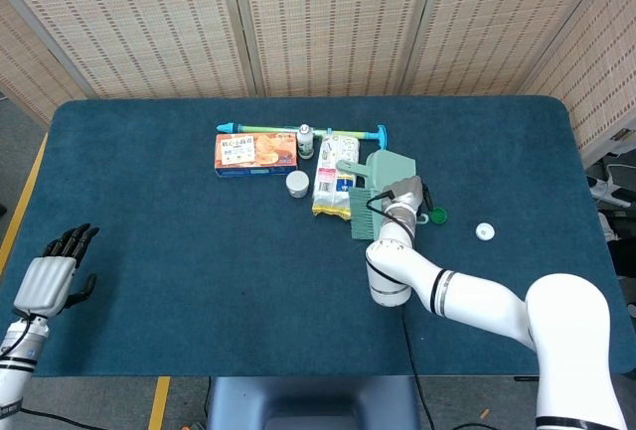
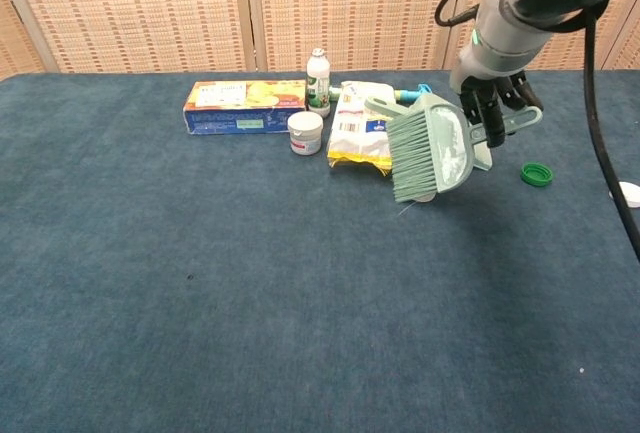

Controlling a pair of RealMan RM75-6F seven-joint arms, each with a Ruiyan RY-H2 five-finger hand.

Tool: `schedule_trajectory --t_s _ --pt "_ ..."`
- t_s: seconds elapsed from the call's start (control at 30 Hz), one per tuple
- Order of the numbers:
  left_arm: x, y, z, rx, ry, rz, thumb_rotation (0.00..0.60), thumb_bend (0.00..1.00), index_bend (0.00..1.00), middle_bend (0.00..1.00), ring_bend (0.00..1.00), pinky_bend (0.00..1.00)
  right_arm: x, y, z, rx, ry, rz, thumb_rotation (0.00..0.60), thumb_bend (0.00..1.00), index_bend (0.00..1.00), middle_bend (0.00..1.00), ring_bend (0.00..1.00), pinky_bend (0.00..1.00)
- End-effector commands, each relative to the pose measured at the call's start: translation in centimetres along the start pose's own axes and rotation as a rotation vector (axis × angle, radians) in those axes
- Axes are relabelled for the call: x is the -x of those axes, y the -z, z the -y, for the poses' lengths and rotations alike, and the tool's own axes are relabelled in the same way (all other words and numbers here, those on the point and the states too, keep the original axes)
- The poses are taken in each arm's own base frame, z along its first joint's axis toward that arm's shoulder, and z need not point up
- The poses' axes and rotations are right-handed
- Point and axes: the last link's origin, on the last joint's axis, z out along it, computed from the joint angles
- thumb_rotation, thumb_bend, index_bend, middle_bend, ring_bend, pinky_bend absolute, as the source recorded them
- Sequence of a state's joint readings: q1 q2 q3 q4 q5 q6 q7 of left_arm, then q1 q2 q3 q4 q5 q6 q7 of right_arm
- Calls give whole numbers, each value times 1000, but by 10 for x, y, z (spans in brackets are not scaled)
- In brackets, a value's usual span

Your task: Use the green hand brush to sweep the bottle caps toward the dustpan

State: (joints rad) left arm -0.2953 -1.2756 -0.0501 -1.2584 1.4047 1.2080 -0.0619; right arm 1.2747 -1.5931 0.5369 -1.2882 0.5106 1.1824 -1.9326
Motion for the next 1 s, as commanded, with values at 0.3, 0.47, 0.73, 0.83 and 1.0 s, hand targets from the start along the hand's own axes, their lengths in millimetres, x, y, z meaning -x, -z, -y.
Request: schedule_trajectory --t_s 0.3,0.47,0.73,0.83,1.0 --pt "2 -9 -4 2 -7 17 600 465 0 0 52 174 7 -7 -23 85 35 22 600 399 1000 887 612 521" --pt "3 -9 -4 1 -12 19 600 466 0 0 52 174 13 -12 -31 110 51 26 600 398 1000 887 612 521" --pt "4 -8 -2 -2 -14 20 600 466 0 0 52 174 18 -10 -55 209 112 27 600 399 1000 887 612 521" --pt "4 -8 -2 0 -14 21 600 466 0 0 52 174 24 -10 -68 253 136 37 600 399 1000 887 612 521" --pt "4 -6 -2 4 -16 18 600 465 0 0 51 174 29 -9 -86 295 141 33 600 399 1000 887 612 521"
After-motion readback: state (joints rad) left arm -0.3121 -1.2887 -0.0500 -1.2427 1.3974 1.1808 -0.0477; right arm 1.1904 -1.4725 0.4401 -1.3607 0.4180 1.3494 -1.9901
